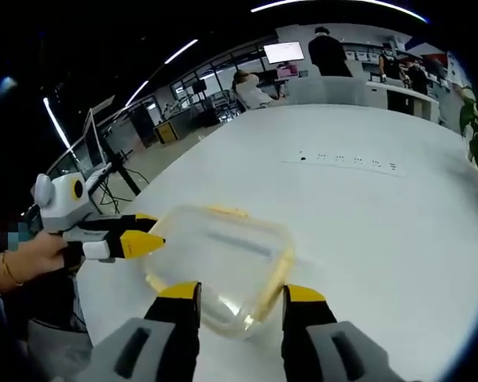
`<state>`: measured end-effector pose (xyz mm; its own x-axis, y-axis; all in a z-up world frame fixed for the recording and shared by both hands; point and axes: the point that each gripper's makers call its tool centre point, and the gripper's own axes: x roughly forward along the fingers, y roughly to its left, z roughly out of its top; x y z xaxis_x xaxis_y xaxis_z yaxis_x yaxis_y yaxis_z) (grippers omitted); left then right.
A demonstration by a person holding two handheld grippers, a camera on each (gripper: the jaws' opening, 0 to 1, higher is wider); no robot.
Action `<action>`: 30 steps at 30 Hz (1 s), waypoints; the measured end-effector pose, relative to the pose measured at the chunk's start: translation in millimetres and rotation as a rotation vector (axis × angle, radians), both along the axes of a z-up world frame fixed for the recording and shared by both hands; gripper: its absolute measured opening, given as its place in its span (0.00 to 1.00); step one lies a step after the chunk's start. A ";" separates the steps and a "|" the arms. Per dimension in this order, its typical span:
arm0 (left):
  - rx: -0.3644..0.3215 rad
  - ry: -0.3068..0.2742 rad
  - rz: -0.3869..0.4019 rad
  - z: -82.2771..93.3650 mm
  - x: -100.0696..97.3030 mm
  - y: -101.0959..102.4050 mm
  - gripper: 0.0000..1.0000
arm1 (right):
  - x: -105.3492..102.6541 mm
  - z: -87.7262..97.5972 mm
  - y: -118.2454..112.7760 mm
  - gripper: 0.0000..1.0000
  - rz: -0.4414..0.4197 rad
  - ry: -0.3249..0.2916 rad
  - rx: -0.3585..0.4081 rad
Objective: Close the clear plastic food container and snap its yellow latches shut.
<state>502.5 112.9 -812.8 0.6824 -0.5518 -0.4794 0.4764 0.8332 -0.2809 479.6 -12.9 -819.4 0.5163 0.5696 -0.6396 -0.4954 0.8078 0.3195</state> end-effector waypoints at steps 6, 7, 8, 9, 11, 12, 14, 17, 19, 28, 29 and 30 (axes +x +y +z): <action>0.002 -0.003 0.001 0.4 0.0 0.3 0.34 | 0.7 0.8 0.0 0.38 -0.010 -0.010 -0.016; 0.002 -0.005 0.001 0.6 -0.1 0.3 0.34 | 0.6 1.0 -0.1 0.38 -0.010 -0.011 -0.015; 0.000 -0.005 0.002 0.7 0.0 0.4 0.35 | 0.7 1.1 -0.1 0.38 -0.010 -0.012 -0.015; -0.004 0.000 0.004 0.9 0.0 0.4 0.35 | 0.7 1.3 0.2 0.38 -0.008 -0.015 -0.018; 0.008 -0.004 0.003 1.8 0.4 0.7 0.35 | 1.0 2.3 1.0 0.39 -0.002 -0.023 -0.034; 0.015 -0.007 0.003 2.5 0.3 0.1 0.35 | 1.2 2.8 1.3 0.39 -0.003 -0.023 -0.042; 0.019 -0.008 0.005 3.0 0.3 0.2 0.35 | 1.7 2.8 0.9 0.39 -0.001 -0.026 -0.052; 0.022 0.000 0.010 3.2 0.0 0.5 0.36 | 2.9 1.6 -1.5 0.42 -0.037 -0.015 -0.050; 0.030 -0.002 0.000 5.2 -3.1 0.6 0.36 | 3.0 3.4 -2.4 0.46 -0.052 -0.016 -0.037; 0.004 -0.059 0.022 29.8 -11.6 6.7 0.47 | -8.2 22.4 -7.8 0.48 -0.053 -0.074 -0.033; 0.003 -0.063 0.023 32.3 -14.1 7.5 0.47 | -10.9 24.8 -8.5 0.49 -0.058 -0.078 -0.028; 0.005 -0.064 0.023 33.8 -16.2 7.8 0.47 | -12.4 26.7 -9.0 0.49 -0.061 -0.089 -0.030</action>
<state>486.3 120.8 -779.1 0.7243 -0.5337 -0.4365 0.4743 0.8452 -0.2464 467.2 -21.9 -792.7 0.6045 0.5171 -0.6059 -0.4706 0.8456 0.2522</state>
